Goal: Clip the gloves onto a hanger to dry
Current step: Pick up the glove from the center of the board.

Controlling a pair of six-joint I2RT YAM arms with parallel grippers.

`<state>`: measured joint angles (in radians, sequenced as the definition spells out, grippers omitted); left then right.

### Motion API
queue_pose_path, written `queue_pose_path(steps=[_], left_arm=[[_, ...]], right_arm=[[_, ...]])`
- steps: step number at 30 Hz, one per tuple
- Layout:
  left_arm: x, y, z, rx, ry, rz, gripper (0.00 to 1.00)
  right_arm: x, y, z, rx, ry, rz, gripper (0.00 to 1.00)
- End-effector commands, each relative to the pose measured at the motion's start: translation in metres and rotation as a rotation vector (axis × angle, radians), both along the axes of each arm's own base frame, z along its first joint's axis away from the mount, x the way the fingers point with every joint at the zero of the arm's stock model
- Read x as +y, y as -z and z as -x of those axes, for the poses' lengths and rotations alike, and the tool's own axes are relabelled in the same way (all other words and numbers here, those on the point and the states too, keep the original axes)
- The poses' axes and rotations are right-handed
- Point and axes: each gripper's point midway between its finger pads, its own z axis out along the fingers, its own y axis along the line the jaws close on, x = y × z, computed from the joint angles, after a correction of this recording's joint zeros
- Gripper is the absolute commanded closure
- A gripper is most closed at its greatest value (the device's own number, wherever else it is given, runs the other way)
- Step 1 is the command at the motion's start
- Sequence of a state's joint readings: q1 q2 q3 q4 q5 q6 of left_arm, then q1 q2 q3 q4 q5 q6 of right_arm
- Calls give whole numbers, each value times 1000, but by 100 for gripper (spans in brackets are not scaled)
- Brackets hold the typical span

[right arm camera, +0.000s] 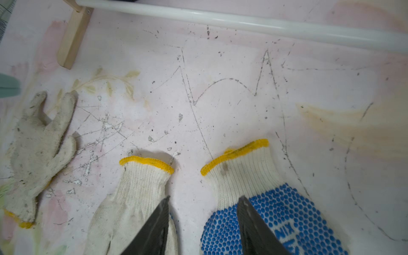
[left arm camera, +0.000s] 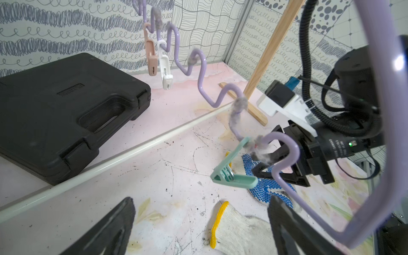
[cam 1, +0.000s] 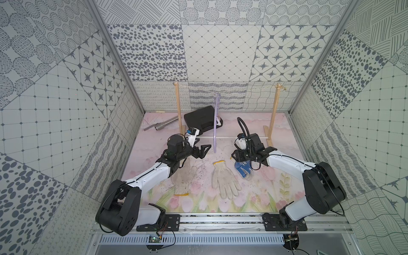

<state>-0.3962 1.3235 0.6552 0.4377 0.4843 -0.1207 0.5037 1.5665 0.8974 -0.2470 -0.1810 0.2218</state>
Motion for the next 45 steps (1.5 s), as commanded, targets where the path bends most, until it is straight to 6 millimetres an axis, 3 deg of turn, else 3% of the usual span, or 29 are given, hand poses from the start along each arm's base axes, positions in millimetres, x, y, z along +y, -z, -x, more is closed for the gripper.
queue_pose_path(steps=[1, 6, 13, 19, 25, 33, 40, 45], left_arm=[[-8, -7, 0, -83, 67, -47, 3], [-10, 6, -7, -80, 83, -95, 1], [-19, 21, -12, -104, 137, -104, 0], [-31, 9, -11, -129, 204, -48, 0], [-33, 4, -22, -166, 168, -74, 0], [-46, -3, -19, -228, 190, -76, 0], [-55, -7, -20, -266, 177, -102, 0], [-60, -8, -24, -284, 175, -118, 0]], right_arm=[[3, 9, -7, -18, -1, 81, 43], [3, 27, -14, -3, 10, 179, 43], [1, 42, -5, 27, 10, 240, 45], [-5, 47, 0, 35, 15, 251, 54], [-8, 46, 5, 31, 13, 256, 81], [-11, 6, 5, -39, 29, 156, 100], [-15, -37, 3, -59, 38, -71, 100], [-19, -57, 3, -59, 31, -179, 100]])
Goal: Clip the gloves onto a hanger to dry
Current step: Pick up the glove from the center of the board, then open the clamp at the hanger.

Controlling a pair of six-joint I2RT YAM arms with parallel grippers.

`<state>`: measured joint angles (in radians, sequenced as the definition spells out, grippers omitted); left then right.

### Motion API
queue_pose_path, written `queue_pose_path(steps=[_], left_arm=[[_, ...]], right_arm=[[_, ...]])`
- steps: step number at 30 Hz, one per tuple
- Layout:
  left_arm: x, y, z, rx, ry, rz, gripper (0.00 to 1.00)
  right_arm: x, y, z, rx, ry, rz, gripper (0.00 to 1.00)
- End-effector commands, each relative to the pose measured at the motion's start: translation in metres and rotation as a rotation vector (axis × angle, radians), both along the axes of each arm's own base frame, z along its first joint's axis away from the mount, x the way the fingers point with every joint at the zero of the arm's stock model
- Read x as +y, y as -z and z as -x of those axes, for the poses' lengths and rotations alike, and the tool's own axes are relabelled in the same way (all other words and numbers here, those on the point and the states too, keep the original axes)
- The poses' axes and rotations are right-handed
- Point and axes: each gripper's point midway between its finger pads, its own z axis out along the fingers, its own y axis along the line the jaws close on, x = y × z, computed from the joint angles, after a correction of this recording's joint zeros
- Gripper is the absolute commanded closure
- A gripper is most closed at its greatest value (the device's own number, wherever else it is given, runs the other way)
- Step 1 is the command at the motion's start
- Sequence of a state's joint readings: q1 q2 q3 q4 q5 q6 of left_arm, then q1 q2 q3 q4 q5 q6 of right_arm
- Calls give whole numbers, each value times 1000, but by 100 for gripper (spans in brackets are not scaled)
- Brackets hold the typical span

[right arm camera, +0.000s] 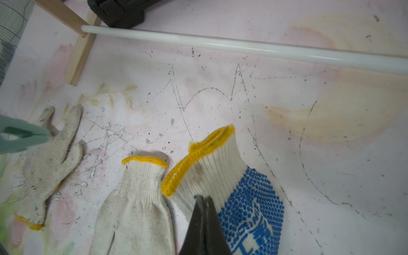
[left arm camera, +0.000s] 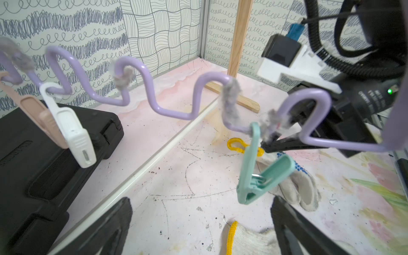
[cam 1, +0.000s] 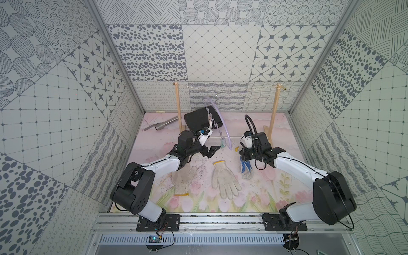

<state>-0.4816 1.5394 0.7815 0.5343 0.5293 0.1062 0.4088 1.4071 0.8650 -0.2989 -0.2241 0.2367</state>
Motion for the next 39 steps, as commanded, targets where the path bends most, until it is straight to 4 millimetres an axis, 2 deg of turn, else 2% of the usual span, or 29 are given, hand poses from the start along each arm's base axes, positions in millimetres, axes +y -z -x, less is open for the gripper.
queue_pose_path(steps=[1, 8, 15, 27, 32, 39], left_arm=[[-9, -17, -9, -109, 1, -4, 0], [-32, -13, -1, -168, 79, -45, 0], [-36, -7, -14, -206, 56, -123, 0], [-44, 2, -12, -251, 90, -186, 5], [-56, 3, -9, -269, 120, -194, 6], [-67, 1, -16, -286, 112, -202, 8]], right_arm=[[12, -21, 3, -19, -49, -122, 100], [21, -45, 5, -41, -97, -219, 100], [26, -64, 8, -63, -122, -260, 100], [29, -74, 10, -70, -140, -294, 100], [22, -73, 5, -77, -116, -280, 100], [10, -70, -1, -73, -91, -262, 100]])
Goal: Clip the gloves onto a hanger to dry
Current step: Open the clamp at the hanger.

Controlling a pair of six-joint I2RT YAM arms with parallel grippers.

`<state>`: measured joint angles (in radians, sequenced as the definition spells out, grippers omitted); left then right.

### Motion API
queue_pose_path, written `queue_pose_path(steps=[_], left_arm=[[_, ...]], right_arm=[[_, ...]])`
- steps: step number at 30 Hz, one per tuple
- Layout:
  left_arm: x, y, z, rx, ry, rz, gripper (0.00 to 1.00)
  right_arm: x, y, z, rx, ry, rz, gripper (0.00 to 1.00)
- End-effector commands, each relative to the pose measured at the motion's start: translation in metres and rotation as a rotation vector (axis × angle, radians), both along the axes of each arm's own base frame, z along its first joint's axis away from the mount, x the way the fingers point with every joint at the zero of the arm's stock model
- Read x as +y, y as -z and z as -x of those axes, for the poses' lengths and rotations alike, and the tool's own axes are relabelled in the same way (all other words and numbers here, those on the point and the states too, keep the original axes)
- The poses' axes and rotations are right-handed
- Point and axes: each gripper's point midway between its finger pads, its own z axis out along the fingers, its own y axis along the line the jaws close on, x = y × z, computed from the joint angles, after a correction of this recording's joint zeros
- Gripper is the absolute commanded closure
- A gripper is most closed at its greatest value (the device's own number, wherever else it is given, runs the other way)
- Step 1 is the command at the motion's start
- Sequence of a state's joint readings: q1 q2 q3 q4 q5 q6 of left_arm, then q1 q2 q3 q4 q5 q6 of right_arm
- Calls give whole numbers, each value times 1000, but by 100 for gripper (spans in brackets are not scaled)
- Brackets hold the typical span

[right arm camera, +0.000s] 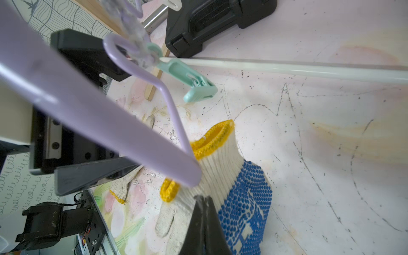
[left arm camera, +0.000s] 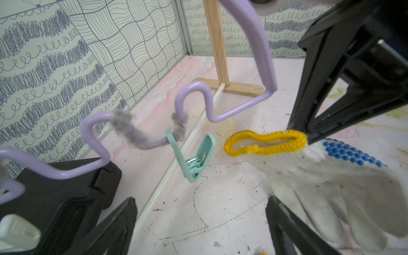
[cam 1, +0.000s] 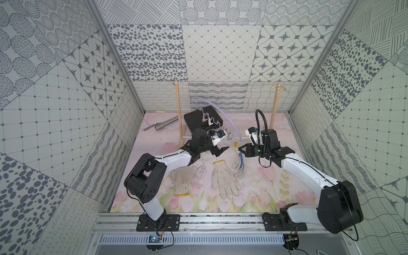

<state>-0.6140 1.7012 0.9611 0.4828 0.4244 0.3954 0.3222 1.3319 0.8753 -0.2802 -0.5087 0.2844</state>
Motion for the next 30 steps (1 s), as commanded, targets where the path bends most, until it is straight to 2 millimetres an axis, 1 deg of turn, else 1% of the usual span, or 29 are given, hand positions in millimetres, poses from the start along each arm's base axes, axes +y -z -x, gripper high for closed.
queue_pose_path(steps=[1, 5, 10, 14, 19, 21, 24, 30], left_arm=[[-9, -7, -7, -61, -6, -17, 8], [-19, -4, -7, -82, -3, -44, 9], [-27, 0, -16, -127, -64, -71, 12], [-26, -4, -27, -112, -128, -45, 15], [-30, -10, -28, -145, -156, -8, 15], [-31, -14, -31, -163, -180, 13, 16], [-34, -19, -26, -175, -168, 55, 23], [-39, -23, -20, -158, -135, 101, 27]], right_arm=[[-2, -23, -9, -76, 5, -17, 100], [-6, -24, -11, -77, 17, -20, 100], [-12, -25, -12, -81, 36, -10, 100], [-16, -27, -11, -86, 48, -1, 100], [-23, -27, -9, -85, 66, -11, 100], [-25, -26, -9, -84, 73, -19, 100], [-27, -26, -9, -81, 81, -30, 100], [-31, -24, -9, -71, 90, -43, 100]])
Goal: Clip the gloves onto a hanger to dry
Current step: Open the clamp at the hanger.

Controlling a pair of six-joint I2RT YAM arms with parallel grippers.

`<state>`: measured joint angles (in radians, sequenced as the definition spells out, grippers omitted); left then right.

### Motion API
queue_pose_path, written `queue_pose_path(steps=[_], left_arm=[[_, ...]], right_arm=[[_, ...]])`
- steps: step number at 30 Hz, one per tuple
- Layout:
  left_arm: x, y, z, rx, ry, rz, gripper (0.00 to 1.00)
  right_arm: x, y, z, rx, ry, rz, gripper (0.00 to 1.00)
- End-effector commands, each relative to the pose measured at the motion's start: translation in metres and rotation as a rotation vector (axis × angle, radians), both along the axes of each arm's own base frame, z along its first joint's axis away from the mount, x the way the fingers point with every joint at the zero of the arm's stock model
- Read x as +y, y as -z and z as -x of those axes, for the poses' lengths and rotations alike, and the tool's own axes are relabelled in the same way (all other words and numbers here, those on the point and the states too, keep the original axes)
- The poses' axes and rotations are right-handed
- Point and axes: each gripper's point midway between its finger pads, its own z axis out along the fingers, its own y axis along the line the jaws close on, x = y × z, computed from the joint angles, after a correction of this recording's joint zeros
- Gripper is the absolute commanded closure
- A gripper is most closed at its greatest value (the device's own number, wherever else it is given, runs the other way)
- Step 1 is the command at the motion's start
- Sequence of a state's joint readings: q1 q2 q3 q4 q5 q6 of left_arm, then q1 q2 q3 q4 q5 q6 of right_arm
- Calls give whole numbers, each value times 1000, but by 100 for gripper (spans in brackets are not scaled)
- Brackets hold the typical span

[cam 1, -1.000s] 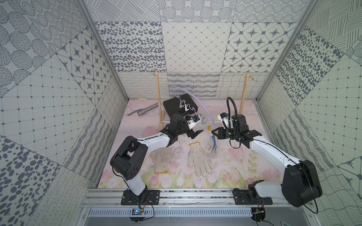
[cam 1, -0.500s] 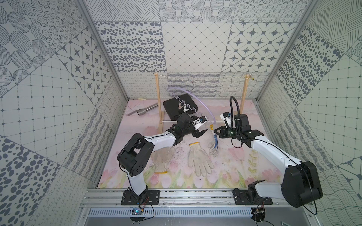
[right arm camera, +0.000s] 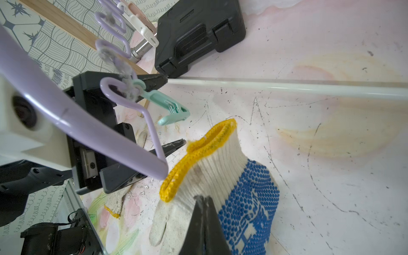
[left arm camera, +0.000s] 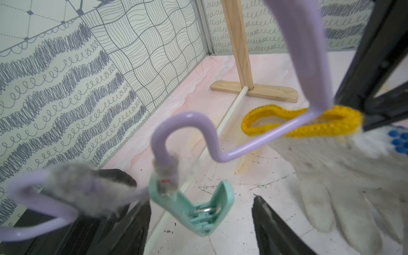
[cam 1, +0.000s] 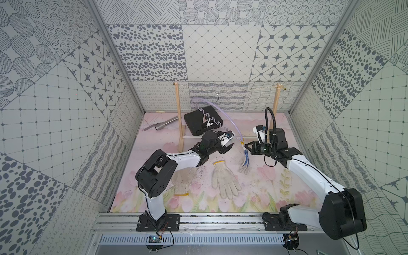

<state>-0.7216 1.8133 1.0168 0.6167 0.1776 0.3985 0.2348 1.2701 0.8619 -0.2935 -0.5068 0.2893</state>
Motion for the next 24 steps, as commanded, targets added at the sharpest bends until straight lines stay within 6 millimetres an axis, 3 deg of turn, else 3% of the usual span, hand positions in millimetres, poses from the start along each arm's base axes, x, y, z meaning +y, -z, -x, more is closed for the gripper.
queue_pose_path(steps=[1, 4, 9, 16, 24], left_arm=[[-7, -27, -1, -53, 3, 113, 28], [-8, -28, -3, -49, -1, 118, 32], [-7, -25, -6, -49, -21, 106, 49], [-5, -27, -4, -52, -25, 117, 56], [-9, -43, 26, 27, 94, 141, 58]], right_arm=[[1, -11, -1, -41, -2, -33, 100], [0, -11, 1, -42, -2, -40, 100], [-2, -17, 3, -51, -2, -52, 100], [-2, -17, 5, -47, -5, -60, 100], [3, -7, 18, -39, -76, -51, 100]])
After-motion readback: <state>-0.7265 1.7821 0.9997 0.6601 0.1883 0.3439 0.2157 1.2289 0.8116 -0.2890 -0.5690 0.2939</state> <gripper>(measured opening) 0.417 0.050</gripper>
